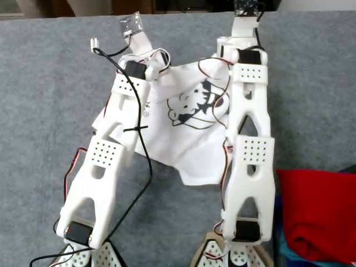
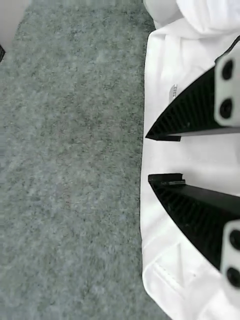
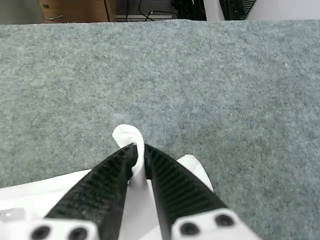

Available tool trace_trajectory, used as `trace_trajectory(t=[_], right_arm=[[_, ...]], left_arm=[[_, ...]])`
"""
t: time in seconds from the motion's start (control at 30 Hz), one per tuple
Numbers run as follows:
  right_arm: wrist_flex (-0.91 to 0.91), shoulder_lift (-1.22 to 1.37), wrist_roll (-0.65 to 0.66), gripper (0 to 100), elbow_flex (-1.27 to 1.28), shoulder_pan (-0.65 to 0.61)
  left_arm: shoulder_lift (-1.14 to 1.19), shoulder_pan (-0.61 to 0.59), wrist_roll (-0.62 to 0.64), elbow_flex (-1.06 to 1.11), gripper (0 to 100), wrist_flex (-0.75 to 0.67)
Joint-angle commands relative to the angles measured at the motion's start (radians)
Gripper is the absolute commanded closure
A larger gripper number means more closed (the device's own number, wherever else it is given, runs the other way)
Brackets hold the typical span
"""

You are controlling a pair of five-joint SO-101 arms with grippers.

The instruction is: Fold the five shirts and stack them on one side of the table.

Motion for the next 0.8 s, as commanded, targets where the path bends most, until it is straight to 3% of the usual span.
trace_trajectory(t=[0.0, 0.77], right_arm=[[-0.021, -0.005, -0.011, 99.4, -0.004, 0.018], [-0.021, -0.004, -0.011, 99.4, -0.002, 0.018]], left_arm=[[-0.016, 0.006, 0.015, -0.038, 84, 0.008], [-0.015, 0.011, 0.074, 0.049, 81, 0.069]])
